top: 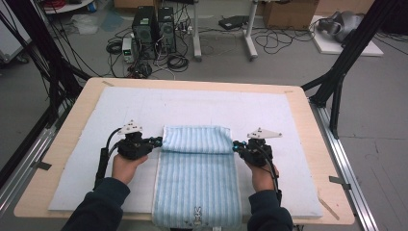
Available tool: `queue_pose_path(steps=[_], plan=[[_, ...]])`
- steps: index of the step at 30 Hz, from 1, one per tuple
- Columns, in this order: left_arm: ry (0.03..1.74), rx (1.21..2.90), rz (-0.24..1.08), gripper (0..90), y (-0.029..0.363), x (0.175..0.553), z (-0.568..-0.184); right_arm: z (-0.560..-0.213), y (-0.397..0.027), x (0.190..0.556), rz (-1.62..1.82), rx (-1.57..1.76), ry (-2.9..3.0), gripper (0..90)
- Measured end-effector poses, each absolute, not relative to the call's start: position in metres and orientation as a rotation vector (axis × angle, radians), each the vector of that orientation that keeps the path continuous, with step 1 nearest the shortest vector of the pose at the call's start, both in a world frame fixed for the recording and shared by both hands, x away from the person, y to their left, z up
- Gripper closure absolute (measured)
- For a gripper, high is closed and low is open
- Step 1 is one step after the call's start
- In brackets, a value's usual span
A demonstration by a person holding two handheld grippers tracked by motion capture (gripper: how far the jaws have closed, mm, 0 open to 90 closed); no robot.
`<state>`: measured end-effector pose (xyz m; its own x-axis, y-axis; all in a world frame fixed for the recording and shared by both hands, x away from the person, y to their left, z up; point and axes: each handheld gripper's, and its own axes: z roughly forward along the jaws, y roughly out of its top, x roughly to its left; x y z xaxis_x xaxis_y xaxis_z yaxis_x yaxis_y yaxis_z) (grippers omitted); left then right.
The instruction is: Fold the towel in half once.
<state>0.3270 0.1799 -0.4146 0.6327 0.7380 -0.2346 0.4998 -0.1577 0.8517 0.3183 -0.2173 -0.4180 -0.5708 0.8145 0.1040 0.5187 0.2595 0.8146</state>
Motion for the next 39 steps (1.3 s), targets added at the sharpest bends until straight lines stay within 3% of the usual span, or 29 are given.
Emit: queue_pose_path(steps=[11, 21, 22, 24, 28, 34, 39], plan=[[0.975, 1.844, 0.266, 88.3, 0.186, 0.297, -0.429, -0.423, -0.218, 0.278, 1.232, 1.17, 2.214, 85.9], [0.955, 1.872, 0.236, 87.5, 0.186, 0.279, -0.442, -0.429, -0.225, 0.263, 1.245, 1.198, 2.22, 84.1], [0.977, 1.873, 0.251, 82.7, 0.185, 0.28, -0.443, -0.43, -0.225, 0.264, 1.244, 1.204, 2.218, 81.9], [1.023, 1.846, 0.271, 59.0, 0.186, 0.283, -0.443, -0.43, -0.224, 0.268, 1.245, 1.21, 2.208, 76.6], [1.057, 1.754, 0.299, 43.4, 0.195, 0.294, -0.439, -0.424, -0.22, 0.277, 1.247, 1.226, 2.168, 63.6], [1.097, 1.683, 0.32, 42.0, 0.211, 0.318, -0.433, -0.412, -0.218, 0.302, 1.214, 1.243, 2.143, 50.2], [1.089, 1.681, 0.316, 44.0, 0.21, 0.337, -0.427, -0.407, -0.217, 0.322, 1.185, 1.252, 2.136, 49.4]])
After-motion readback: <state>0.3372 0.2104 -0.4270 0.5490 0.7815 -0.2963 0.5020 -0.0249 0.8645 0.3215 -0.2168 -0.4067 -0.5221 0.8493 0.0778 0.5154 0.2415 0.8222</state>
